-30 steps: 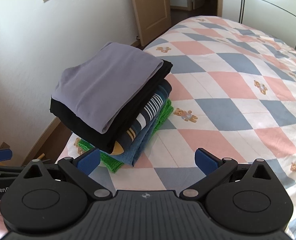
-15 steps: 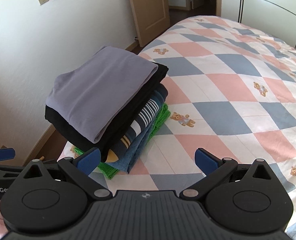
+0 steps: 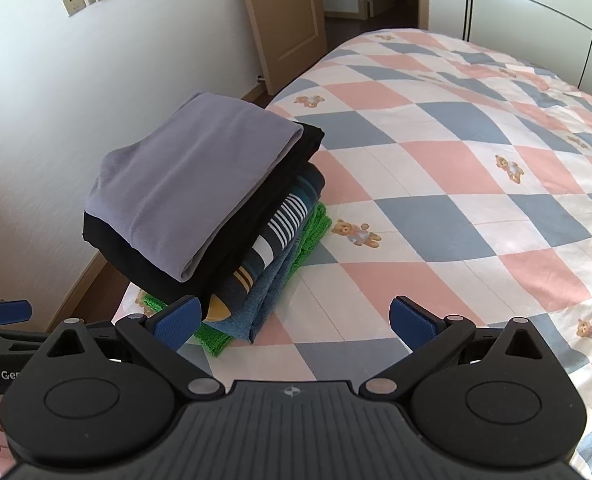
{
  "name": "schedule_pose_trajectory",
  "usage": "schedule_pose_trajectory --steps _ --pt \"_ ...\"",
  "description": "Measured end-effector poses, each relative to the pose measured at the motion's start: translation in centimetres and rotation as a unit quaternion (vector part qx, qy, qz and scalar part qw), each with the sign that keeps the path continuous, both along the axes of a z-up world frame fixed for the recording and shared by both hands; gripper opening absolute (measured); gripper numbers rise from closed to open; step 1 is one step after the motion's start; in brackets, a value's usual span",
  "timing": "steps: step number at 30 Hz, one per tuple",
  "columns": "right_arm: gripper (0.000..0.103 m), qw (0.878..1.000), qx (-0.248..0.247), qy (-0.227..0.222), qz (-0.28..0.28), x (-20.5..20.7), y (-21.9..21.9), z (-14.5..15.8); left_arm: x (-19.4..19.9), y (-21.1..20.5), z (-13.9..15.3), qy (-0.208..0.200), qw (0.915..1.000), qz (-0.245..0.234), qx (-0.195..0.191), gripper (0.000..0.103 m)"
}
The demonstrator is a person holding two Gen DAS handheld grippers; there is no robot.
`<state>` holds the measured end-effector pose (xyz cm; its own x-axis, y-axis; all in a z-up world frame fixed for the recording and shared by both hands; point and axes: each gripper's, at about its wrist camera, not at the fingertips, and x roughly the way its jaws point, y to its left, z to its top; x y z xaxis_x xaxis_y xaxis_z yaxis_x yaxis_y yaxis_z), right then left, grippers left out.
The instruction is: Fold clothes
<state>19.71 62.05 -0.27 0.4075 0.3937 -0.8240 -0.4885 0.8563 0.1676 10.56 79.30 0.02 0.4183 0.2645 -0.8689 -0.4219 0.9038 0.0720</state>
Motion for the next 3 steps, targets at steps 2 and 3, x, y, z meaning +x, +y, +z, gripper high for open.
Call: schedule_pose_trajectory --steps 2,3 --pt "0.103 1.0 0.0 -0.001 -0.002 -0.19 0.0 0.05 -0.24 0.04 0.24 -0.008 1.0 -0.003 0.002 0.102" --pt "0.103 1.0 0.0 -0.001 -0.002 -0.29 0.01 0.08 -0.33 0.07 0.35 -0.01 0.9999 -0.005 0.003 0.102"
